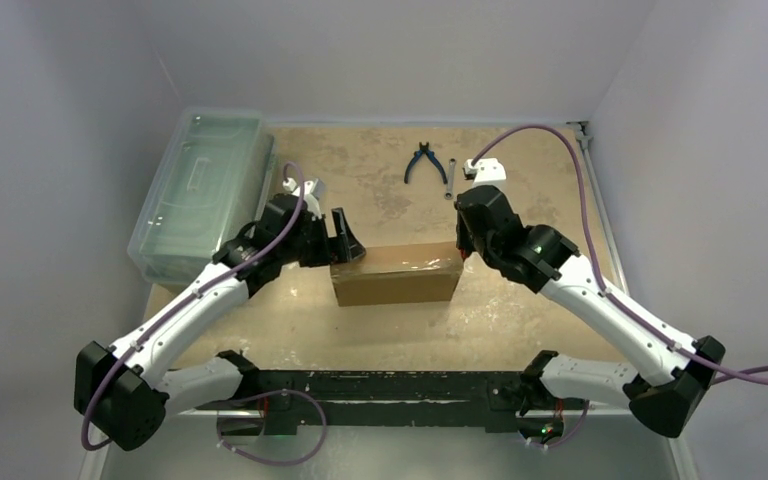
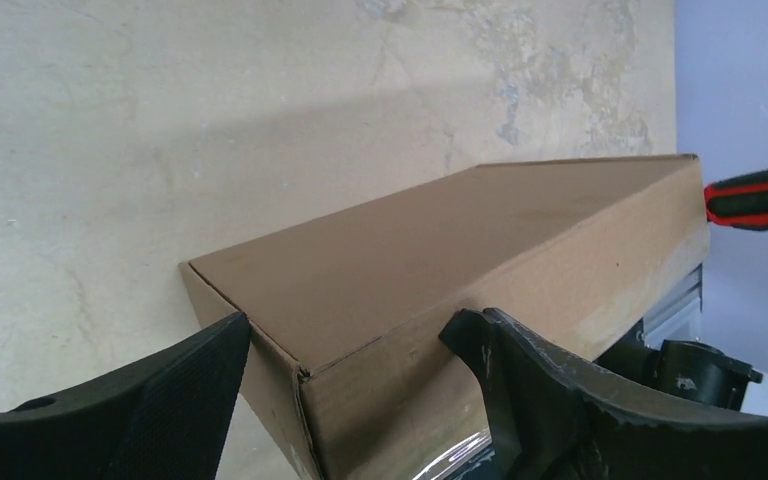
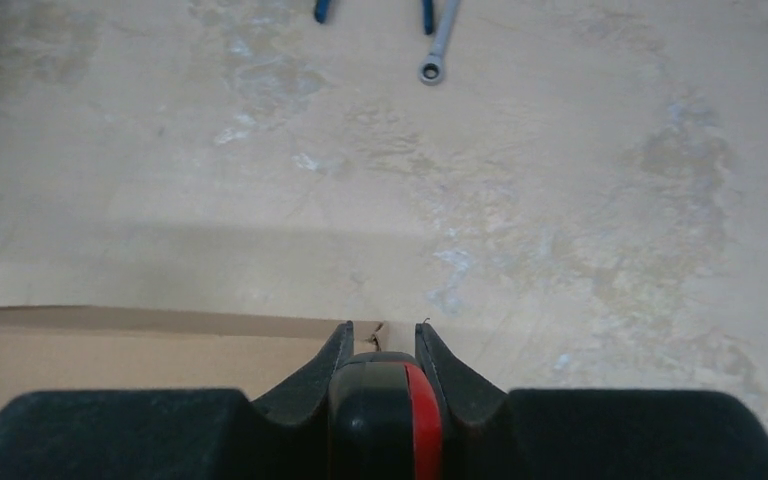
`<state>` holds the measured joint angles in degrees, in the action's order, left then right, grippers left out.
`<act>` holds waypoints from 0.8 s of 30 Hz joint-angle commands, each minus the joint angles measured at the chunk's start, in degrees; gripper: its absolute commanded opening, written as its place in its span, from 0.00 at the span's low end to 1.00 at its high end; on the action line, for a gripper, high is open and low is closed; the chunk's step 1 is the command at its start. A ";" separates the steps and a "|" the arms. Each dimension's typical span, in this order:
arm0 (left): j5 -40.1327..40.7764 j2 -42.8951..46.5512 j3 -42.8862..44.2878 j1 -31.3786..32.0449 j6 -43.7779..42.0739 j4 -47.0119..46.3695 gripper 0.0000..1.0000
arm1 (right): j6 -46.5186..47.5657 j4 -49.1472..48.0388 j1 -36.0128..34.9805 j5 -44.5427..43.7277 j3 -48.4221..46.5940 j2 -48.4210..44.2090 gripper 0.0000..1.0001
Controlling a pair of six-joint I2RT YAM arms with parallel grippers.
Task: Unpack the express box
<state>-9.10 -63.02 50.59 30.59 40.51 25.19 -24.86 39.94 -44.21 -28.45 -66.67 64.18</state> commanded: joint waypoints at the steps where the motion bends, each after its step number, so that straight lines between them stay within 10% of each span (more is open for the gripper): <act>1: -3.06 -0.25 -1.56 5.66 7.71 -6.02 0.80 | 0.55 -0.52 -0.60 -4.99 -5.20 1.54 0.00; 12: -1.98 -0.05 1.75 7.25 -0.05 -0.59 0.86 | 9.82 0.91 0.00 -18.83 -9.12 3.37 0.00; 24: -29.84 -12.44 9.89 -2.46 -25.02 -4.35 0.81 | 11.28 6.52 -12.62 -13.65 -22.79 3.18 0.00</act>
<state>-27.38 -70.70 58.08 28.82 25.21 23.14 -11.35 45.34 -49.82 -45.50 -83.68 68.07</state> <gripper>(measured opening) 0.841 0.250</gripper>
